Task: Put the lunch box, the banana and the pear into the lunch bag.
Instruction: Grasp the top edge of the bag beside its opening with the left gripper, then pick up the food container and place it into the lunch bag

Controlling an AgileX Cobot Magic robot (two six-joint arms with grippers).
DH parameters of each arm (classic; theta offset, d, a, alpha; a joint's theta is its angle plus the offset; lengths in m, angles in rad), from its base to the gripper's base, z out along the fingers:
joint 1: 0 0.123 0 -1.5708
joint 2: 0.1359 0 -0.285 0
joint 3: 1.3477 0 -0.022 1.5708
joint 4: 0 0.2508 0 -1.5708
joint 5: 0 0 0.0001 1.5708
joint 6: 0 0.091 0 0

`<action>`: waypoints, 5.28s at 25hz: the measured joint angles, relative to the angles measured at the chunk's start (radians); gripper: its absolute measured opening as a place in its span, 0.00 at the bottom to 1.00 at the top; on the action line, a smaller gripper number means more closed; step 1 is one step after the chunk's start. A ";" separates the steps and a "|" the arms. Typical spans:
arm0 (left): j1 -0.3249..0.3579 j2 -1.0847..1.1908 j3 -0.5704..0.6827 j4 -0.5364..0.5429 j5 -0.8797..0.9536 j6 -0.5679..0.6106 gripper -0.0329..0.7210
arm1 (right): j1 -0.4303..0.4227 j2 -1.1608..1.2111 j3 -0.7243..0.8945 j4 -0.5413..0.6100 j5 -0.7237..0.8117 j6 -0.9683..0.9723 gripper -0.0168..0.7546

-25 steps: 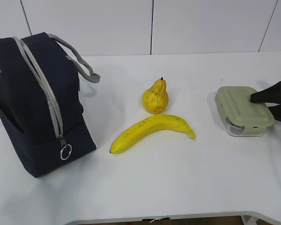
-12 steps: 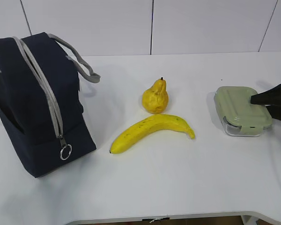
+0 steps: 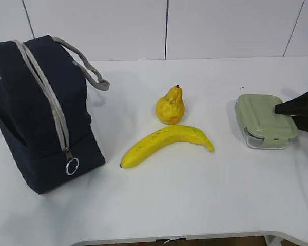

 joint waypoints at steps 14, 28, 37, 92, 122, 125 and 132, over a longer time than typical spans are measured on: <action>0.000 0.000 0.000 0.000 0.000 0.000 0.45 | 0.000 0.000 0.000 0.000 0.002 0.018 0.52; 0.000 0.000 0.000 0.000 0.000 0.000 0.45 | 0.000 -0.029 0.002 -0.036 -0.009 0.061 0.52; 0.000 0.000 0.000 0.000 0.000 0.000 0.45 | 0.000 -0.070 0.002 -0.031 -0.030 0.072 0.52; 0.000 1.128 -0.222 -0.827 -0.549 0.074 0.74 | 0.071 -0.249 0.011 0.004 -0.023 0.128 0.52; 0.000 1.205 -0.222 -0.984 -0.515 0.215 0.06 | 0.159 -0.256 0.011 0.068 -0.016 0.137 0.52; -0.007 1.205 -0.222 -1.012 -0.493 0.230 0.06 | 0.205 -0.275 -0.002 0.088 -0.016 0.139 0.52; -0.178 1.205 -0.222 -1.055 -0.597 0.261 0.06 | 0.340 -0.295 -0.119 0.099 -0.008 0.159 0.52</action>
